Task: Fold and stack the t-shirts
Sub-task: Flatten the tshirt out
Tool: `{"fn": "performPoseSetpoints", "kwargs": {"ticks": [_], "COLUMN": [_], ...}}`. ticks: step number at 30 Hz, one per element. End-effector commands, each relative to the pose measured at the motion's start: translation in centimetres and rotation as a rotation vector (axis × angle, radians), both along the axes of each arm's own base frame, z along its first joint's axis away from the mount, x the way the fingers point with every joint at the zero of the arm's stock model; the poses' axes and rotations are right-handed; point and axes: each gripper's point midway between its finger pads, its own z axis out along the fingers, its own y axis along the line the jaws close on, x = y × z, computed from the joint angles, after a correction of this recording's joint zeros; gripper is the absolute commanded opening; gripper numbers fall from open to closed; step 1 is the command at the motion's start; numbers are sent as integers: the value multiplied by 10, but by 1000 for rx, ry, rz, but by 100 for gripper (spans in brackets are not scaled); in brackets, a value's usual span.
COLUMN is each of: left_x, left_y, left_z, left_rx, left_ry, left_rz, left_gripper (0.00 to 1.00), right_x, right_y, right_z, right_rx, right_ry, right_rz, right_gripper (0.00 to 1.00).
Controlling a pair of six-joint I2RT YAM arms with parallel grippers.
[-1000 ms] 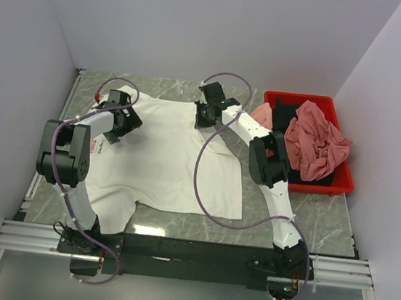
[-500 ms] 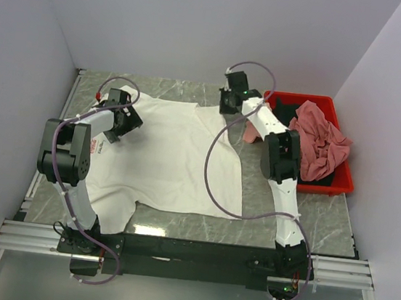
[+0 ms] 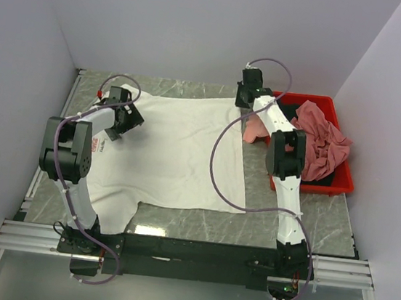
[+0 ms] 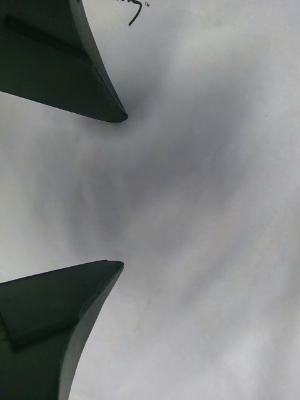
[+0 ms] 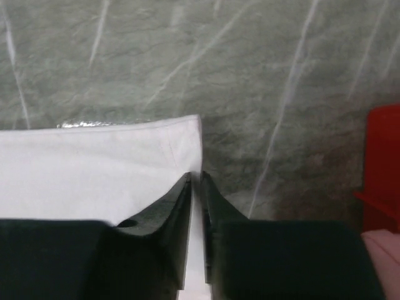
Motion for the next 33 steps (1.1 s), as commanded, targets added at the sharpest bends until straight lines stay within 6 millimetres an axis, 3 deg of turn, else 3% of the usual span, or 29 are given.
{"fn": "performPoseSetpoints", "kwargs": {"ticks": [1, 3, 5, 6, 11, 14, 16, 17, 19, 20, 21, 22, 24, 26, 27, 31, 33], "left_x": [-16, -9, 1, 2, 25, 42, 53, 64, 73, 87, 93, 105, 111, 124, 128, 150, 159], "left_y": [-12, -13, -13, -12, 2, 16, 23, 37, 53, 57, 61, 71, 85, 103, 110, 143, 147], "left_z": [-23, -15, -3, 2, 31, 44, 42, 54, 47, 60, 51, 63, 55, 65, 58, 67, 60], "left_rx": [-39, -41, -39, -35, 20, 9, 0, 8, 33, 35, 45, 54, 68, 63, 72, 109, 119], "left_ry": [104, 84, 54, 49, -6, -40, -40, -63, -46, -79, -67, -103, -80, -115, -111, -171, -175], "left_rz": [-38, -41, -42, -37, 7, 51, 66, 95, 124, 125, 112, 123, 136, 146, 135, 150, 127], "left_gripper": [99, 99, 99, 99, 99, 99, 99, 99, 99, 99, 99, 100, 99, 99, 99, 99, 99], "right_x": [13, 14, 13, 11, -15, -51, -74, -87, -105, -115, -121, -128, -141, -156, -163, -185, -193], "right_y": [-13, -15, -11, -7, 21, 50, 75, 79, 96, 99, 102, 107, 104, 101, 103, 100, 94], "right_z": [44, 57, 69, 79, 99, 83, 74, 57, 62, 59, 58, 57, 51, 41, 38, 23, 16], "right_rx": [-4, -10, 1, 11, 33, 93, 153, 159, 192, 197, 193, 190, 169, 162, 173, 188, 169], "right_ry": [-120, -142, -152, -164, -150, -69, -20, 24, 33, 42, 46, 52, 73, 107, 122, 179, 198], "right_rz": [-90, -102, -84, -64, 26, 68, 109, 109, 138, 149, 169, 188, 187, 199, 207, 228, 227], "right_gripper": [33, 60, 67, 76, 79, 79, 79, 79, 79, 79, 79, 79, 79, 79, 79, 78, 78]}}
